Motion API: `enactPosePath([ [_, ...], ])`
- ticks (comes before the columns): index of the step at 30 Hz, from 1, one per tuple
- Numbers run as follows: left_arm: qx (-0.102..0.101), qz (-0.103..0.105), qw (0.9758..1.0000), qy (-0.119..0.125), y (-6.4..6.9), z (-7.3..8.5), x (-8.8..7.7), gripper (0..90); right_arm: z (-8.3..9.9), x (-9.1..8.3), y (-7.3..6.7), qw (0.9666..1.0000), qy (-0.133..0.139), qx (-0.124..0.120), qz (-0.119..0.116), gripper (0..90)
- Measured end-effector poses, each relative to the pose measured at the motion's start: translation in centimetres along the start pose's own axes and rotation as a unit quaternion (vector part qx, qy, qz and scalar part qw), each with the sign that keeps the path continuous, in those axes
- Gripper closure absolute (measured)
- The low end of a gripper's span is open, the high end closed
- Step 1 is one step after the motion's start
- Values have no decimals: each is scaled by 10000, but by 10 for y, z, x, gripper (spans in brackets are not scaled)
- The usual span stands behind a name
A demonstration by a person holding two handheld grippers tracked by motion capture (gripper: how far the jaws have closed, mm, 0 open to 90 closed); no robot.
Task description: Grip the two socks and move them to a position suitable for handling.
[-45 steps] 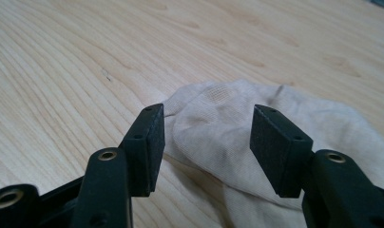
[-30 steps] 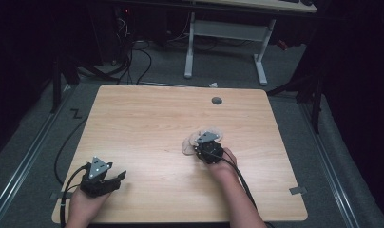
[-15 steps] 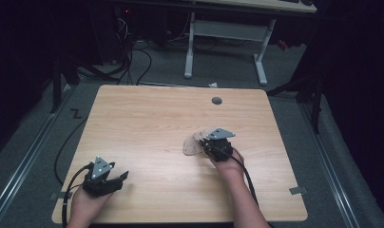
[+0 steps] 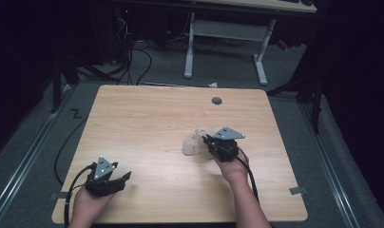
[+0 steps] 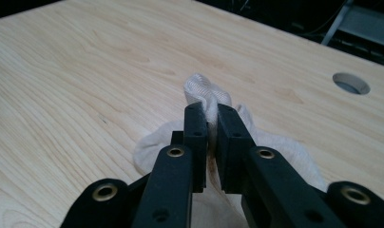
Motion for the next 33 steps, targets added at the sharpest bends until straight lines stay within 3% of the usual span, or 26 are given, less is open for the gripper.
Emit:
enactPosePath([
  [5,11,156,9999,40,8,-5,4,375,-8,-13,-7,9997,225,32,-35,841],
  [10,225,333,9992,66,24,-13,7,367,-14,-26,-16,9991,405,-32,-81,841],
  [13,414,562,9975,45,42,-19,14,364,-21,-41,-29,9981,576,-73,-193,840],
  [18,492,889,9948,69,61,-27,22,359,-26,-57,-48,9967,724,-210,-299,840],
  [21,488,1001,9937,123,68,-31,24,359,-29,-65,-60,9954,816,-282,-415,840],
  [24,306,1309,9904,314,84,-41,29,359,-32,-72,-72,9941,887,-340,-530,840],
  [27,221,1487,9880,357,96,-44,34,347,-32,-77,-84,9930,914,-418,-614,840],
  [33,231,1613,9860,341,112,-48,47,332,-31,-82,-101,9911,940,-513,-791,840],
])
Point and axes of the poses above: each handheld gripper's, and its own axes: x roughly forward along the jaws, z roughly out of its underside, y roughly to its right, the point moved 7 cm from there along x, roughly forward along the jaws, and after that the axes turned 1 degree about x, right-handed, at the moved point
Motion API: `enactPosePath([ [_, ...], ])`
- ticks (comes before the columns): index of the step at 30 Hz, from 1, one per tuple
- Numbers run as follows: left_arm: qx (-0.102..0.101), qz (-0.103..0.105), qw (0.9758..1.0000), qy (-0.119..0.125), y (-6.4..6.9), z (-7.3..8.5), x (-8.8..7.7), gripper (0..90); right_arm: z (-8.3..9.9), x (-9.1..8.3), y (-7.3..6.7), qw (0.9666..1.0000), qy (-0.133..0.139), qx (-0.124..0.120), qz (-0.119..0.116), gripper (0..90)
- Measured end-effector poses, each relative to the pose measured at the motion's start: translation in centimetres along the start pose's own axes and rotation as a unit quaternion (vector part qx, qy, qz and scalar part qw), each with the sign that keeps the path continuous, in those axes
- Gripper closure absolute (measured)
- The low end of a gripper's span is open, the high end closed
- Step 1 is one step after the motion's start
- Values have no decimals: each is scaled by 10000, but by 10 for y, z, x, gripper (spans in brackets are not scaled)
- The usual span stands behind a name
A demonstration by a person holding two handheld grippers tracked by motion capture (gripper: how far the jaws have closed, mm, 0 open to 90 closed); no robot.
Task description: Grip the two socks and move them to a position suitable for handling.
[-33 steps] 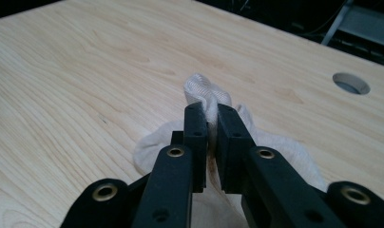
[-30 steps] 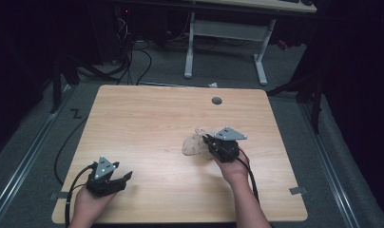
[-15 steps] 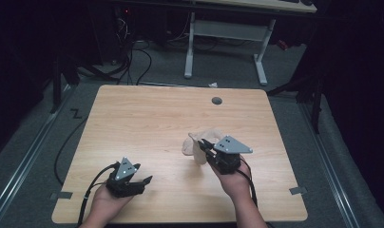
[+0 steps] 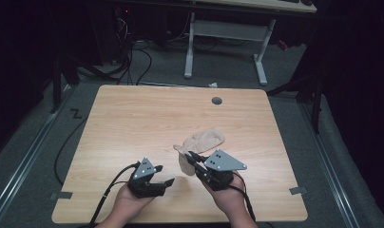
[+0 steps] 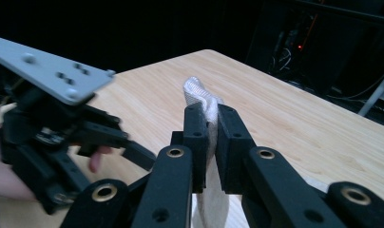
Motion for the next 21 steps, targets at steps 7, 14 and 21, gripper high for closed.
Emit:
enactPosePath([
  [7,48,21,9998,-165,1,-1,21,332,-1,-4,-12,9999,23,-20,-107,840],
  [14,-161,446,9988,-132,8,-5,31,377,-2,-10,-17,9999,77,-25,-116,840],
  [21,-201,811,9964,-138,16,-9,35,456,2,-11,-19,10000,2,-9,-88,840],
])
Point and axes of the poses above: each handheld gripper's, and its own axes: x roughly forward along the jaws, z roughly out of its underside, y roughly to its right, the point moved 7 cm from there along x, roughly forward along the jaws, and after that the axes turned 1 degree about x, right-handed, at the moved point
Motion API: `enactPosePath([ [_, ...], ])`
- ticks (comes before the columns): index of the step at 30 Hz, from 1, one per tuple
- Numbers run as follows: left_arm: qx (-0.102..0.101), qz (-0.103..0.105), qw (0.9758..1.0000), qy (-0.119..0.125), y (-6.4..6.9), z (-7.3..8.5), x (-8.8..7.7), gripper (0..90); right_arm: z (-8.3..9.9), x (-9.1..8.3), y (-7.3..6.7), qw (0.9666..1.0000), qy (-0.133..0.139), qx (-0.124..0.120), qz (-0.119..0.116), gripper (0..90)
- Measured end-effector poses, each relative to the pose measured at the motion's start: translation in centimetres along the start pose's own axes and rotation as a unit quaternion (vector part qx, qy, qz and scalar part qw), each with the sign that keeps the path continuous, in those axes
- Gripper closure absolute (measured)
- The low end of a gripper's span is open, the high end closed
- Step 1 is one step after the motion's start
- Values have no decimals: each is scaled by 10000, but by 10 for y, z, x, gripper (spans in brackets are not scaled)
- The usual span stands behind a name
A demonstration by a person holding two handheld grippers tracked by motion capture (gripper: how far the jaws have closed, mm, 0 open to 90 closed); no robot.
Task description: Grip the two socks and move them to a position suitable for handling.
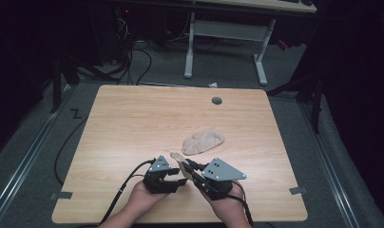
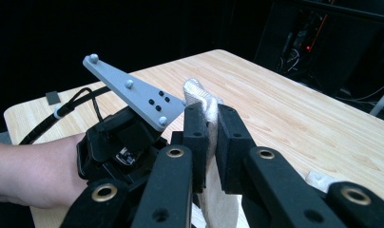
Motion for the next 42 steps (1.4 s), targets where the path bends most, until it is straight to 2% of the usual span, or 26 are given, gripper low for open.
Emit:
enactPosePath([
  [3,39,-103,9999,-10,-5,-1,-3,387,1,-2,1,10000,-3,12,17,840],
  [5,71,-112,9999,19,-8,-1,-6,388,1,-3,2,10000,-8,9,38,840],
  [7,114,-123,9998,109,-11,-3,-10,426,2,-5,3,10000,1,17,39,840],
  [10,-66,74,9995,283,-11,-7,-9,444,1,-6,2,10000,19,31,8,840],
  [13,-119,329,9992,184,-6,-8,1,450,1,-6,-2,10000,28,27,-44,839],
  [14,-107,400,9990,139,-3,-7,3,476,1,-6,-3,10000,22,10,-71,839],
  [17,-59,459,9989,107,1,-7,4,679,2,-5,-4,10000,-1,-10,-65,839],
  [19,-44,457,9989,129,2,-8,2,811,3,-5,-4,10000,-6,12,-66,839],
  [20,26,339,9993,171,0,-9,-2,868,3,-4,-3,10000,-5,25,-44,839],
  [23,48,230,9996,165,-2,-10,-7,890,6,-4,1,10000,-35,37,33,839],
  [25,39,240,9996,154,-3,-9,-9,892,8,-4,3,9999,-59,58,69,839],
  [27,100,154,9998,-44,-4,-3,-14,893,19,-2,13,9993,-225,183,233,839],
  [30,128,74,9997,-205,-6,4,-21,893,34,2,25,9976,-487,240,435,839],
  [31,128,74,9997,-205,-6,4,-21,893,34,2,25,9976,-487,240,435,839],
  [32,125,55,9994,-320,-7,9,-28,893,45,5,31,9961,-659,265,528,838],
  [33,125,55,9994,-320,-7,9,-28,893,45,5,31,9961,-659,265,528,838],
  [34,105,26,9992,-375,-7,11,-32,893,57,9,36,9939,-875,277,611,838],
  [36,28,-3,9988,-483,-9,17,-44,893,71,12,41,9910,-1119,273,681,838],
  [37,28,-3,9988,-483,-9,17,-44,893,71,12,41,9910,-1119,273,681,838],
  [38,-44,-12,9987,-511,-11,18,-51,893,84,15,45,9876,-1364,338,704,838],
  [39,-44,-12,9987,-511,-11,18,-51,894,84,15,45,9876,-1364,338,704,838],
  [40,-94,-37,9987,-499,-13,18,-54,893,99,17,47,9837,-1618,422,657,838],
  [42,-174,-31,9988,-456,-15,17,-57,893,103,18,48,9826,-1689,416,644,838],
])
Point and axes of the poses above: each handheld gripper's, and its own axes: x roughly forward along the jaws, z roughly out of its underside, y roughly to its right, the point moved 7 cm from there along x, roughly forward along the jaws, and after that the axes turned 1 degree about x, right-handed, at the moved point
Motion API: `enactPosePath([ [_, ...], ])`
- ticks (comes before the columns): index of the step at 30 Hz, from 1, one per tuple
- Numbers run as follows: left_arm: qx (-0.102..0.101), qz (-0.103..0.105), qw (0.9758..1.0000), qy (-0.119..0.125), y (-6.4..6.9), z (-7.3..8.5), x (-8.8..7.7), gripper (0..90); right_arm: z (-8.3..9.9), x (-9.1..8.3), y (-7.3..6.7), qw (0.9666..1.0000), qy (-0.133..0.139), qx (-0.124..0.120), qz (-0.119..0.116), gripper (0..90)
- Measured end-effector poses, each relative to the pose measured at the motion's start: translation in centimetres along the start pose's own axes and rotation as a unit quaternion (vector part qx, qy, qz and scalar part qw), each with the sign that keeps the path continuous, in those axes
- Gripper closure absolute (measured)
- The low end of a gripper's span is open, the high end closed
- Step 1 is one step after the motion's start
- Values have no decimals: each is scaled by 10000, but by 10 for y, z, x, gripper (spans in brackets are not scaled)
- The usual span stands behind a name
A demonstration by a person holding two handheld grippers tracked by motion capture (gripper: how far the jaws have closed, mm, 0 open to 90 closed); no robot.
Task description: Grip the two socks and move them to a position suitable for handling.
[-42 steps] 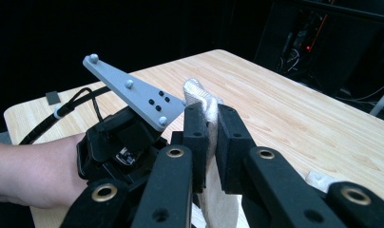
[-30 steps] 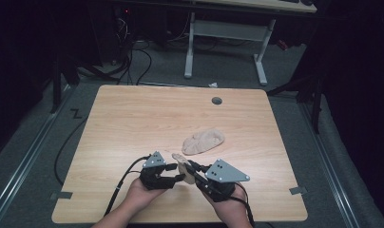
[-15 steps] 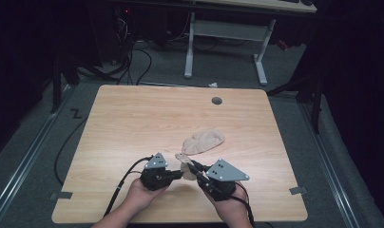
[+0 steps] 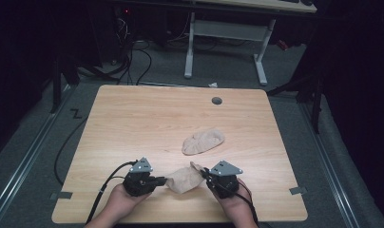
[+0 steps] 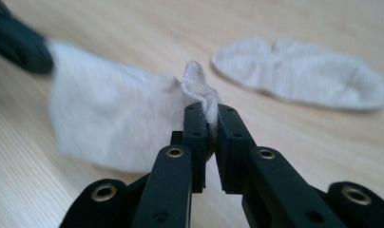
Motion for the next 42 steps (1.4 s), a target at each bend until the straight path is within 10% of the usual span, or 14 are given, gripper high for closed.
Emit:
enactPosePath([
  [9,-105,-69,9999,-48,-6,-2,0,884,23,20,-2,9980,-596,45,-182,814],
  [24,-146,-576,9977,316,-18,-7,-12,748,12,14,11,9997,-170,189,-59,762],
  [32,363,-528,9975,-310,9,5,7,742,-2,42,15,9997,-196,-11,-112,890],
  [42,330,-896,9941,-513,-4,24,16,699,-2,64,11,9985,-498,-140,-195,899],
])
Point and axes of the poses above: each handheld gripper's, and its own axes: x roughly forward along the jaws, z roughly out of its underside, y roughly to its right, the point moved 7 cm from there along x, roughly forward along the jaws, and after that the axes turned 1 degree about x, right-handed, at the moved point
